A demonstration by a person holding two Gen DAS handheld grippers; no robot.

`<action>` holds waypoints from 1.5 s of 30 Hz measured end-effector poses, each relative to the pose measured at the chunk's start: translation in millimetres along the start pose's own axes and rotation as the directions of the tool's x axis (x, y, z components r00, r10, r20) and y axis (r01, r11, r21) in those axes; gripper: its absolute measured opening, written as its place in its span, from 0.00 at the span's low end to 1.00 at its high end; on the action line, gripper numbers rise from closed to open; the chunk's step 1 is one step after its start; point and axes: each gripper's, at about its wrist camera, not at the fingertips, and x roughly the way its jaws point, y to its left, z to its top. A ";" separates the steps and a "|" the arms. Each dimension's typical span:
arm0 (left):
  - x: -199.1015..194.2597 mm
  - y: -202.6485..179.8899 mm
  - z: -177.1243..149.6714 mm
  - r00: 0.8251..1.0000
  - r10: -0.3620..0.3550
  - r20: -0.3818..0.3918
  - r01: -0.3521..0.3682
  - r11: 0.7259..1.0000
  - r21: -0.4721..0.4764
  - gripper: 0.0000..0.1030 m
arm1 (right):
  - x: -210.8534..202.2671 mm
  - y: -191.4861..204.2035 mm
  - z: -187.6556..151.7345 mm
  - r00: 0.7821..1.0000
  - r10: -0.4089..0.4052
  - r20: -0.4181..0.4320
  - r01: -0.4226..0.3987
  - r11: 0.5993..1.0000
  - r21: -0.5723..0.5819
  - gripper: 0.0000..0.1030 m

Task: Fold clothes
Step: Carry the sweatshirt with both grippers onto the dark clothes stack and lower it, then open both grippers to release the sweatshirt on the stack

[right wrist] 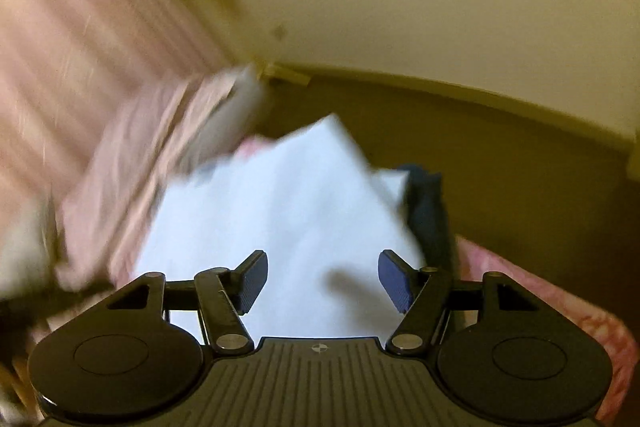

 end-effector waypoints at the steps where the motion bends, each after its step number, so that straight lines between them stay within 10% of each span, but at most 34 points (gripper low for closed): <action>1: 7.9 -5.3 -3.4 1.000 0.020 -0.016 -0.019 0.999 0.040 0.03 | 5.0 11.4 -6.6 1.000 -0.002 -0.018 0.001 0.999 -0.051 0.64; 8: 48.7 -1.6 -16.1 0.993 0.102 -0.054 -0.097 0.992 0.087 0.02 | 55.8 41.8 -36.8 0.992 -0.093 -0.089 0.072 0.973 -0.221 0.62; 13: 38.9 -11.2 4.2 0.991 0.125 -0.045 -0.120 0.987 0.108 0.02 | 49.7 36.9 -12.6 0.987 -0.105 -0.119 0.081 0.979 -0.189 0.61; 21: 80.6 -17.1 53.4 0.992 0.128 0.019 -0.130 0.981 0.143 0.02 | 69.0 32.6 54.7 0.994 -0.069 0.079 0.083 0.979 -0.187 0.61; 27: 88.6 -2.2 60.0 0.993 0.118 0.010 -0.118 0.988 0.097 0.02 | 112.7 14.6 70.3 0.992 -0.124 -0.014 0.119 0.976 -0.184 0.61; 37: 7.4 -27.1 -11.8 0.995 0.090 -0.038 -0.084 0.988 0.126 0.01 | 21.4 32.7 -3.1 0.995 -0.033 -0.096 0.020 0.992 -0.128 0.61; 45: 20.5 -24.5 -25.2 0.980 0.194 -0.041 -0.189 0.977 0.094 0.01 | 43.3 59.7 -38.2 0.986 -0.100 -0.134 0.069 0.974 -0.217 0.62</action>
